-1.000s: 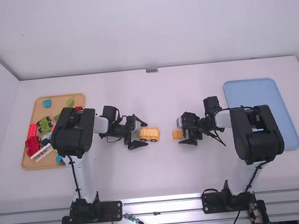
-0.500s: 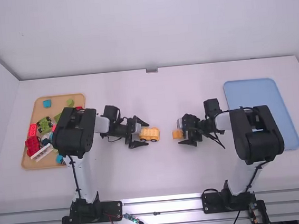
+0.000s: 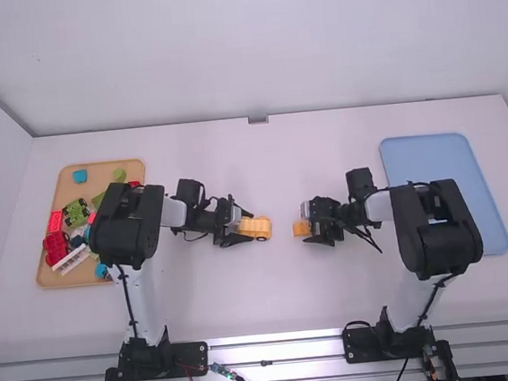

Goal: Assemble lego blocks to make yellow taxi

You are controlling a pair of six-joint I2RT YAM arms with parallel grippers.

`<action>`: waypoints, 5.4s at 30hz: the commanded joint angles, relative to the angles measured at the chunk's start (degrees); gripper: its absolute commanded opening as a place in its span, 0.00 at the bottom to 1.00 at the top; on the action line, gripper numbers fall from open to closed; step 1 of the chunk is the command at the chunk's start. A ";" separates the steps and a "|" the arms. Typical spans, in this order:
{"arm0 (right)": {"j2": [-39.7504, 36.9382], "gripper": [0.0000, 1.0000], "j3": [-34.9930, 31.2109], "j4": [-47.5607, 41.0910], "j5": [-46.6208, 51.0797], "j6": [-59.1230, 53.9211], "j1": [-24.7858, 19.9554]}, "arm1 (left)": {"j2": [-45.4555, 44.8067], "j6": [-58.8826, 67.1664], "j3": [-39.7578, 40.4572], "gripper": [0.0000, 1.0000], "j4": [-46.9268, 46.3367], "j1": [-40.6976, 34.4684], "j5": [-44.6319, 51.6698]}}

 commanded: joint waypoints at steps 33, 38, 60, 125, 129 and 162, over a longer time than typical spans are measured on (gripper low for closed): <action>14.59 0.80 15.26 -24.46 -12.46 -16.13 -3.85 | 0.62 -0.73 -0.35 0.54 0.17 -1.01 0.39; 14.59 0.81 15.26 -24.72 -12.26 -16.02 -3.85 | 0.62 -0.73 -0.37 0.54 -0.42 -1.14 -1.42; 14.59 0.68 12.79 -18.23 -10.43 -9.94 -2.58 | 0.62 -0.55 -0.61 0.52 -0.75 -1.29 -2.62; 14.59 0.53 14.56 -18.29 -5.97 -3.87 -0.94 | 0.60 -0.94 -0.59 0.45 -0.16 -0.90 -2.60; 14.57 0.58 13.66 -18.05 -6.19 -5.09 -1.95 | 0.60 -0.94 -0.57 0.45 -0.24 -0.90 -2.62; 14.57 0.30 14.49 -22.32 -9.62 -8.68 -5.01 | 0.60 -0.94 0.15 0.44 -1.25 -0.90 -2.56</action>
